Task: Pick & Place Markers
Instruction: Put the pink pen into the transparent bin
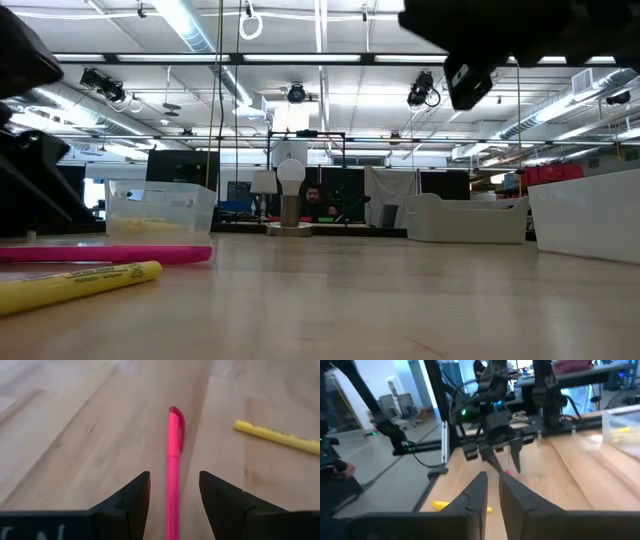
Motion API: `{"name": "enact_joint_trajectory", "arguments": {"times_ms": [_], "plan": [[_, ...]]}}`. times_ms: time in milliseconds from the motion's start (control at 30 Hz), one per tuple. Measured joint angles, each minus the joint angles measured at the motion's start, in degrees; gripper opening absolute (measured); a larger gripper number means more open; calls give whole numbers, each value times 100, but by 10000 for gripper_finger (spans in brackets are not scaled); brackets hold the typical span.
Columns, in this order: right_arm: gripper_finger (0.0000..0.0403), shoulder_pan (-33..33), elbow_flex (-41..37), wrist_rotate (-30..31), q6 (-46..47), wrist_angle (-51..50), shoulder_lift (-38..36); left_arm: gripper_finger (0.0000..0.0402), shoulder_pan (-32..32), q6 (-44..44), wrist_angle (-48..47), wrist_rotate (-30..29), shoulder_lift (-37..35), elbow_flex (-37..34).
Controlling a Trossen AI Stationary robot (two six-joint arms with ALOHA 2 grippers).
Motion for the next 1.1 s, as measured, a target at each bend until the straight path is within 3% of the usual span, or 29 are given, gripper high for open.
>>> {"name": "enact_joint_trajectory", "arguments": {"times_ms": [200, 300, 500, 633, 833, 967, 1100], "plan": [[47, 179, 561, 573, 51, 263, 1120, 177, 464, 1038, 1895, 388, 0, -631], [47, 144, 917, 575, 34, 275, 1485, 177, 761, 1531, 2233, 780, 0, -672], [47, 90, 1418, 568, -338, 292, 1793, 174, 1276, 2001, 2288, 1431, 94, -669], [47, 87, 1486, 566, -504, 300, 1793, 145, 1448, 2047, 2387, 1603, 278, -658], [47, 87, 1484, 555, -476, 233, 1795, 49, 1444, 1954, 2395, 1587, 304, -645], [47, 87, 1478, 562, -433, 198, 1795, 42, 1481, 1992, 2253, 1661, 19, -659], [47, 87, 1478, 568, -428, 188, 1795, 42, 1563, 2223, 2105, 1197, -677, -668]]}}
